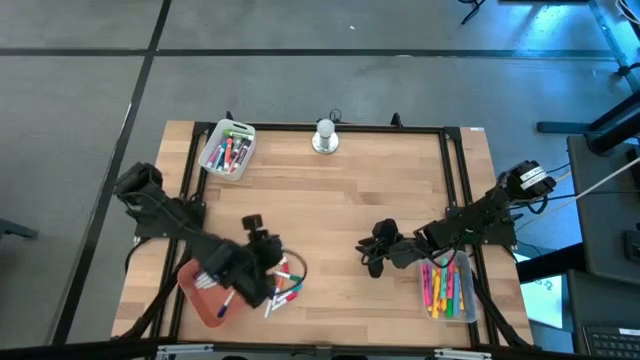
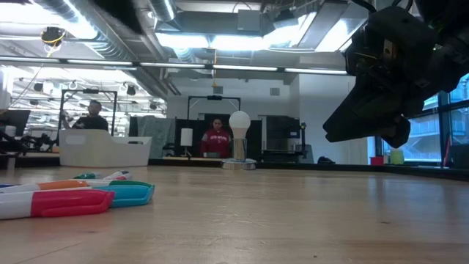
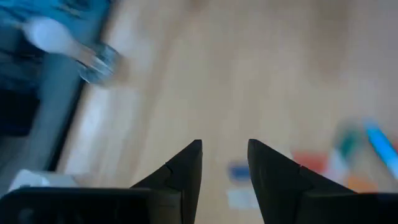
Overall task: Pick & Place Markers
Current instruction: Put the green and white highlighter pen into the orange bin
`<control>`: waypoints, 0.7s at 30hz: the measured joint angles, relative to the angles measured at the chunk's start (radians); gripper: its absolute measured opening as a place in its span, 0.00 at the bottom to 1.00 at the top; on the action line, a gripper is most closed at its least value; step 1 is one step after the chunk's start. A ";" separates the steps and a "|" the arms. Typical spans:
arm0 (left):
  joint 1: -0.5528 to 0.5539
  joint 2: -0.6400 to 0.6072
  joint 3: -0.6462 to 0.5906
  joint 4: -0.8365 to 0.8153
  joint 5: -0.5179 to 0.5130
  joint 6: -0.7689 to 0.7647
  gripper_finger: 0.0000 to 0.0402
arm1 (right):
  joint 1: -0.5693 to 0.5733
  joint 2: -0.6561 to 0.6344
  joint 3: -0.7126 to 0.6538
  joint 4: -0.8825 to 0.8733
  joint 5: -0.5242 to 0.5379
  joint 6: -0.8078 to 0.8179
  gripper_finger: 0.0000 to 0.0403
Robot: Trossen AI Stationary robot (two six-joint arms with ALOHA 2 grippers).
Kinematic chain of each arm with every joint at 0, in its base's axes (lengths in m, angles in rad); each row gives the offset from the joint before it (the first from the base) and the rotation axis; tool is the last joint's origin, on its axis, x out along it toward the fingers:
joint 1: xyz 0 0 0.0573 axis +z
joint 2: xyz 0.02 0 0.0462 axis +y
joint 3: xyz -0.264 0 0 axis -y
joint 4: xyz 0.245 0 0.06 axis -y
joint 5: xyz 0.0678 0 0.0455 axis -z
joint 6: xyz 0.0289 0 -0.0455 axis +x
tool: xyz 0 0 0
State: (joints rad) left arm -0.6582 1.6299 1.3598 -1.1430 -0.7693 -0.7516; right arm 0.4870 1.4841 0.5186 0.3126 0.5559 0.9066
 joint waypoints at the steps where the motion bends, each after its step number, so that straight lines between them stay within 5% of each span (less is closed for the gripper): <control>1: 0.020 0.000 -0.019 0.059 -0.048 -0.009 0.31 | 0.000 0.000 0.000 0.000 0.000 -0.001 0.26; 3: 0.060 0.000 -0.070 0.194 -0.081 -0.040 0.30 | 0.000 0.000 0.000 0.000 0.000 0.001 0.26; 7: 0.138 0.001 -0.179 0.377 0.030 -0.031 0.27 | 0.000 0.000 0.000 -0.002 0.001 -0.003 0.26; 18: 0.252 0.001 -0.354 0.384 0.313 -0.208 0.28 | 0.000 0.000 0.000 -0.012 -0.008 -0.020 0.26; 21: 0.256 0.001 -0.361 0.380 0.291 -0.369 0.29 | 0.000 0.000 0.000 -0.013 -0.008 -0.021 0.26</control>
State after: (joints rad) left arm -0.4023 1.6310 0.9985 -0.7628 -0.4781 -1.1209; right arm 0.4870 1.4837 0.5186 0.3000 0.5484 0.8860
